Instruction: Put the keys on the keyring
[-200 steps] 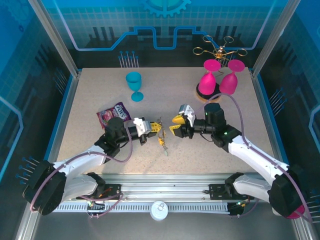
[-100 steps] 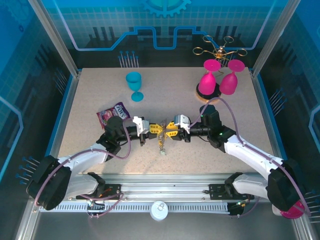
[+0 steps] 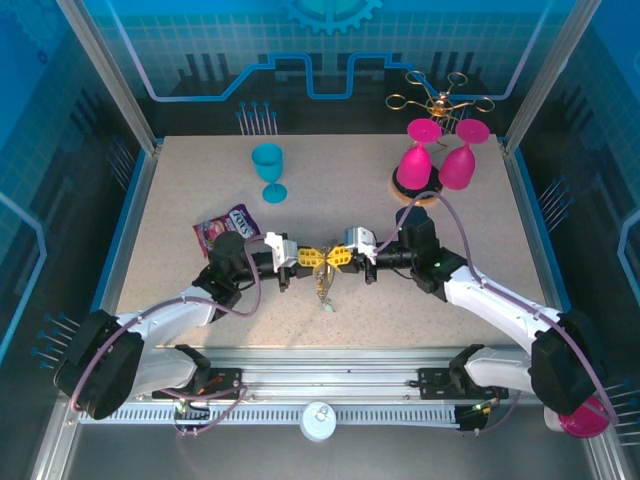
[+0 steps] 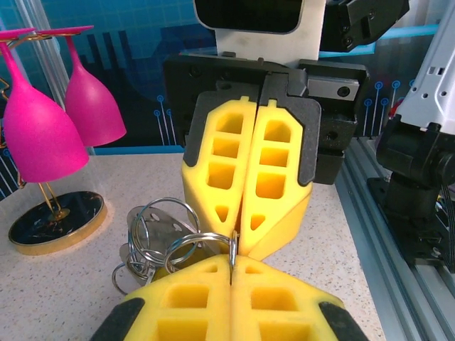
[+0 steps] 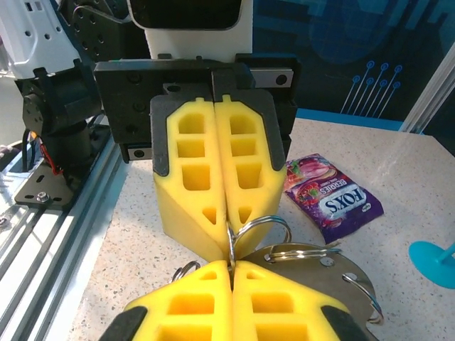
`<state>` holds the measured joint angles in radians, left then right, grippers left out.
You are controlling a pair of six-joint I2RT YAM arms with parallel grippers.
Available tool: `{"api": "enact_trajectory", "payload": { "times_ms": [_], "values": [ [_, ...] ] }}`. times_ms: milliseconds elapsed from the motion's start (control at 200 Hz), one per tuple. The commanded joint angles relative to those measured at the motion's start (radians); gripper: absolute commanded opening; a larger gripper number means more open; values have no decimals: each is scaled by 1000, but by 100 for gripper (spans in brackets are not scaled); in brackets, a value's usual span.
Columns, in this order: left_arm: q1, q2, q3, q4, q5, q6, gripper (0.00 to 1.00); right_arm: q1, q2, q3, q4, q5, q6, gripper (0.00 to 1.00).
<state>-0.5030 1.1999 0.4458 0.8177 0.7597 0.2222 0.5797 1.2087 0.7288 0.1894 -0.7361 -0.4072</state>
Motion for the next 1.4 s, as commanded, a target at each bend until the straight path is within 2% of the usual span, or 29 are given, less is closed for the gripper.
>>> {"api": "enact_trajectory", "payload": {
  "times_ms": [0, 75, 215, 355, 425, 530, 595, 640, 796, 941, 1051, 1141, 1206, 1246, 1326, 1391],
  "values": [
    [-6, -5, 26, -10, -46, -2, 11, 17, 0, 63, -67, -2, -60, 0],
    [-6, -23, 72, -175, -68, 73, 15, 24, -1, 121, -222, 31, -149, 0],
    [-15, -40, 182, -510, -101, 239, 11, 62, 40, 285, -561, 143, -322, 0],
    [-34, -28, 265, -709, -133, 363, 6, 131, 114, 440, -789, 268, -428, 0],
    [-38, -19, 294, -760, -141, 386, 0, 164, 151, 506, -862, 319, -458, 0],
    [-39, -30, 281, -729, -119, 374, 0, 139, 129, 477, -779, 256, -372, 0],
    [-37, -48, 242, -644, -85, 347, 0, 99, 83, 370, -614, 171, -279, 14],
    [-35, -56, 215, -578, -60, 321, 0, 78, 53, 297, -508, 123, -229, 20],
    [-31, -62, 166, -418, 18, 252, 0, 45, 32, 180, -335, 67, -156, 23],
    [-27, -57, 135, -303, 74, 200, 0, 35, 40, 156, -281, 54, -142, 15],
    [-28, -50, 133, -279, 92, 180, 0, 25, 29, 115, -230, 39, -128, 0],
    [-28, -40, 146, -311, 68, 185, 0, 21, 22, 135, -263, 42, -150, 0],
    [-28, -37, 173, -396, 22, 217, 16, 24, 27, 187, -362, 69, -203, 0],
    [-28, -34, 202, -485, 2, 260, 21, 34, 37, 228, -453, 109, -252, 0],
    [-29, -15, 284, -687, -14, 350, 23, 71, 81, 323, -633, 220, -348, 0],
    [-31, 7, 336, -807, -23, 413, 17, 107, 124, 396, -756, 308, -410, 0]
  ]
}}
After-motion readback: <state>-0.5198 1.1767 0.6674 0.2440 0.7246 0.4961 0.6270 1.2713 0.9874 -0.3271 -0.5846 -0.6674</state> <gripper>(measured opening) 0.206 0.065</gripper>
